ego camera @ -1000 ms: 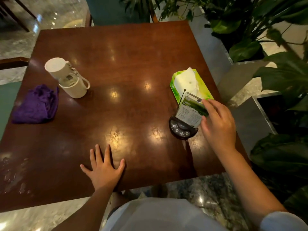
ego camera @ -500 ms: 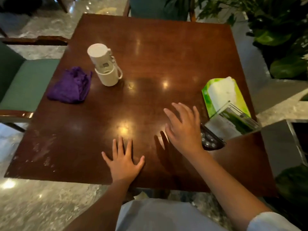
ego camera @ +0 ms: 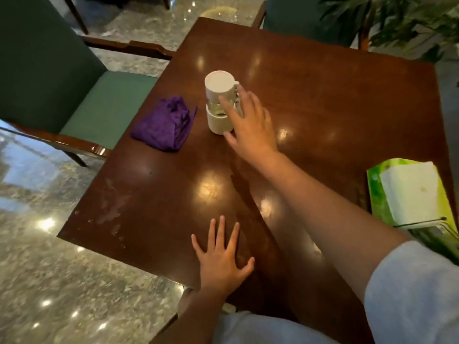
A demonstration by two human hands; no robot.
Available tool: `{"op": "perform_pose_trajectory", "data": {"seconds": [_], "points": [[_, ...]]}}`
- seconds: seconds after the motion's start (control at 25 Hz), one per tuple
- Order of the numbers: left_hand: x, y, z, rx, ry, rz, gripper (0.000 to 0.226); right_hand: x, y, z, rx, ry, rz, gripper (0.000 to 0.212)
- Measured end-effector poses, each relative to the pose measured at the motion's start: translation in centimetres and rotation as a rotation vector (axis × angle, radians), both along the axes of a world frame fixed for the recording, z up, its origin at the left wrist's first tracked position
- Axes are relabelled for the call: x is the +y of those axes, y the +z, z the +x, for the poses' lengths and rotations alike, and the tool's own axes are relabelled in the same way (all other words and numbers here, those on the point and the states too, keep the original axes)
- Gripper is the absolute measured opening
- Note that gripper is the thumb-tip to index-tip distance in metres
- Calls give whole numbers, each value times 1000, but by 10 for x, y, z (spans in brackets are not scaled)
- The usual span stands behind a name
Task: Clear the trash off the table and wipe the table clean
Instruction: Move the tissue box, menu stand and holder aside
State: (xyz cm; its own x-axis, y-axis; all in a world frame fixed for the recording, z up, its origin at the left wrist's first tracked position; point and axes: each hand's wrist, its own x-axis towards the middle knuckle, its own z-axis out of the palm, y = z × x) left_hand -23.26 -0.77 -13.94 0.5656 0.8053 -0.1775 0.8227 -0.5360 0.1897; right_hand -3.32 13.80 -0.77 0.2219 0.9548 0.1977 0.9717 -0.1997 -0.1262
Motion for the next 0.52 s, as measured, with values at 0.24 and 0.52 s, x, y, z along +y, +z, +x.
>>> {"op": "perform_pose_trajectory", "data": {"seconds": [0.24, 0.52], "points": [[0, -1, -1, -13, 0, -21, 86, 74, 5, 19, 18, 14, -219, 69], [2, 2, 0, 4, 1, -36, 87, 99, 12, 18, 199, 14, -114, 53]]}}
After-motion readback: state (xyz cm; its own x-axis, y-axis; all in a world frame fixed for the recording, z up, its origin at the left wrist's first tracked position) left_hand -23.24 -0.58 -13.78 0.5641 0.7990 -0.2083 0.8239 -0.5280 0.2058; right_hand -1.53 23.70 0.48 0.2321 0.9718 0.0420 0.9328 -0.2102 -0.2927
